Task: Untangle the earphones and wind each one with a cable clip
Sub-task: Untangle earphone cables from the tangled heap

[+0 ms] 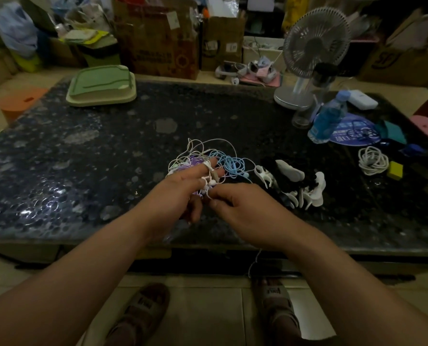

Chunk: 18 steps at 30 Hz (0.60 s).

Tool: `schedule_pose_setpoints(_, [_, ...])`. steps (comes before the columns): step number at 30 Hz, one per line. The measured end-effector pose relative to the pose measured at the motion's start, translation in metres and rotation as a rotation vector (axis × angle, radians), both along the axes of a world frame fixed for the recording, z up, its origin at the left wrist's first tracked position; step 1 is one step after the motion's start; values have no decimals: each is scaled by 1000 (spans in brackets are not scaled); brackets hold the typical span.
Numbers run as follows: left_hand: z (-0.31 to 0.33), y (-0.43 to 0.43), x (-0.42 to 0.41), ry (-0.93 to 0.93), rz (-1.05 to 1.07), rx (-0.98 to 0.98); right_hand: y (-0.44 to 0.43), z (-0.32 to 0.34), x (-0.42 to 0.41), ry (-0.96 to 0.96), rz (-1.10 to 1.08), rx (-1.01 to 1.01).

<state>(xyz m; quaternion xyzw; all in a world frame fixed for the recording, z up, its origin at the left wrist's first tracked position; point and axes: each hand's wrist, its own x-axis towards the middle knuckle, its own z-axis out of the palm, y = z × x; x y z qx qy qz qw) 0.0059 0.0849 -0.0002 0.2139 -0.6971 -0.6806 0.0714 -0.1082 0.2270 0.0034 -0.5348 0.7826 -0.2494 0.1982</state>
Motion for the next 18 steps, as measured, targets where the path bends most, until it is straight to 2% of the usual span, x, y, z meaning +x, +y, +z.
schedule_pose_setpoints(4, [-1,3,0,24,2,-128,2,0,4,94,40,25])
schedule_pose_setpoints(7, [-1,6,-2,32,62,-25,3,-1,7,144,56,4])
schedule_pose_setpoints(9, [0,5,-3,21,84,-28,4,-1,4,160,42,-12])
schedule_pose_setpoints(12, [-4,1,0,-39,21,-159,5,-1,0,167,25,-7])
schedule_pose_setpoints(18, [-14,-3,-1,-2,-15,-308,8,3,-8,134,10,42])
